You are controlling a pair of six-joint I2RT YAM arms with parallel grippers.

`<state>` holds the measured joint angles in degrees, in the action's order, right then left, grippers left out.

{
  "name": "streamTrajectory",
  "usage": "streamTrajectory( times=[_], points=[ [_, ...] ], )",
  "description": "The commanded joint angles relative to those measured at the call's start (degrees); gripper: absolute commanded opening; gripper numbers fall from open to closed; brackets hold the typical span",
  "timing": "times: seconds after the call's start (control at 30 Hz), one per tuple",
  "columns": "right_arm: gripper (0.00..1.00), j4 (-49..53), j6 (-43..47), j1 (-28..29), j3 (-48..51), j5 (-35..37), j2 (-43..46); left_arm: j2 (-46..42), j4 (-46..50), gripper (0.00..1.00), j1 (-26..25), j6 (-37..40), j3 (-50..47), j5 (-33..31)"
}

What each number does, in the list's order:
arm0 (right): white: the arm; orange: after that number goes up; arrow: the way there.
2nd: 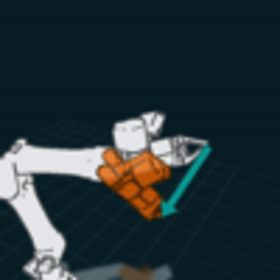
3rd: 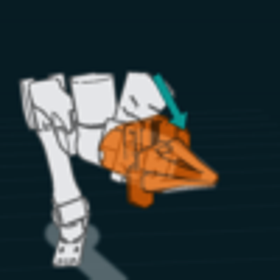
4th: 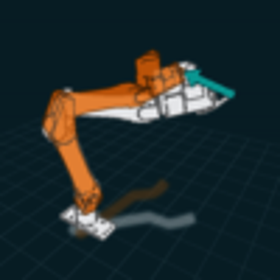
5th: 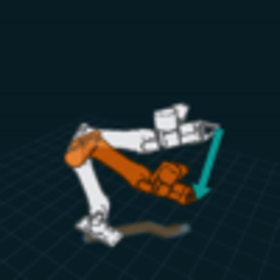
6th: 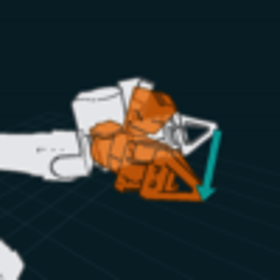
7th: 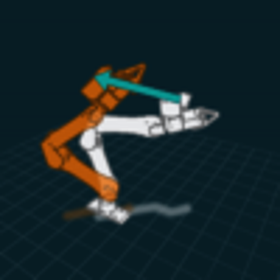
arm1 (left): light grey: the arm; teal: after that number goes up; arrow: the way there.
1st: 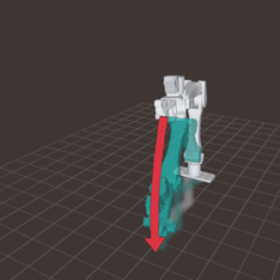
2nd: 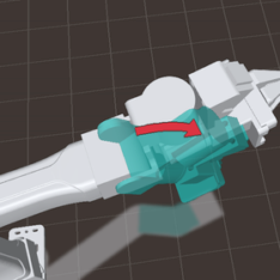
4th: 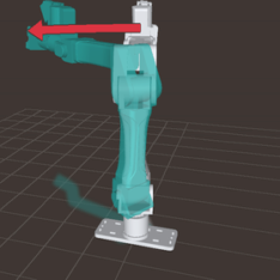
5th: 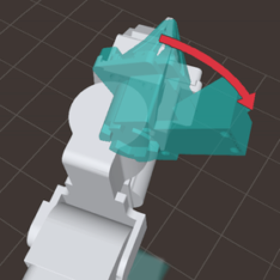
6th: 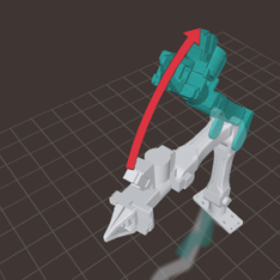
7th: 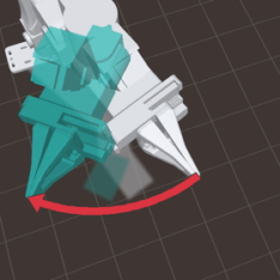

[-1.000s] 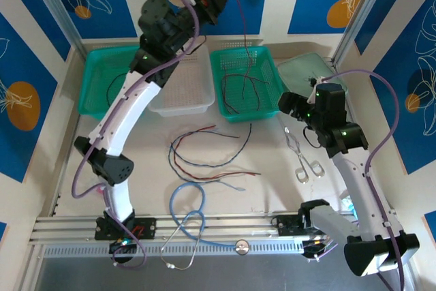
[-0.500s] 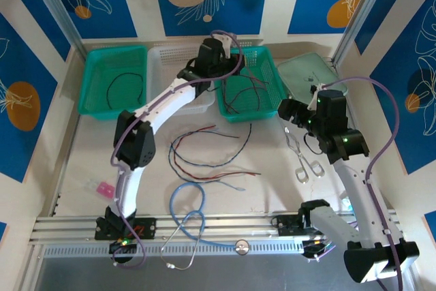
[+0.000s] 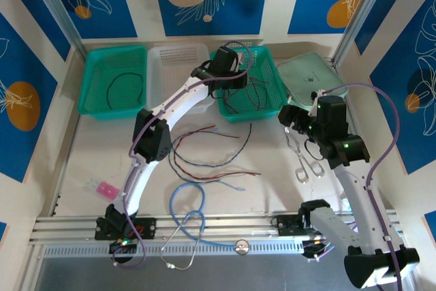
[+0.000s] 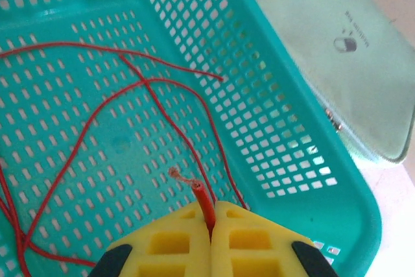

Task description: Untangle the cables

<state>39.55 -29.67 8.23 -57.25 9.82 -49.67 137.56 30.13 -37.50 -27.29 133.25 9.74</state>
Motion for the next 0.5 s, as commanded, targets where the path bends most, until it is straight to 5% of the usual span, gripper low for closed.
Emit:
streamTrajectory(
  times=[0.0,0.3,0.47],
  points=[
    [0.85,0.94,-0.53,-0.17,0.30,-0.33,0.97,3.44,6.33,0.00,-0.55,-0.75,2.41,-1.22],
    [0.85,1.49,-0.48,-0.23,0.04,-0.16,1.49,8.16,10.60,0.00,0.36,-1.84,9.37,0.52],
    [0.85,1.60,-0.64,-0.22,0.13,-0.25,1.93,7.45,10.25,0.28,0.51,-1.45,9.43,1.95]
  ],
)
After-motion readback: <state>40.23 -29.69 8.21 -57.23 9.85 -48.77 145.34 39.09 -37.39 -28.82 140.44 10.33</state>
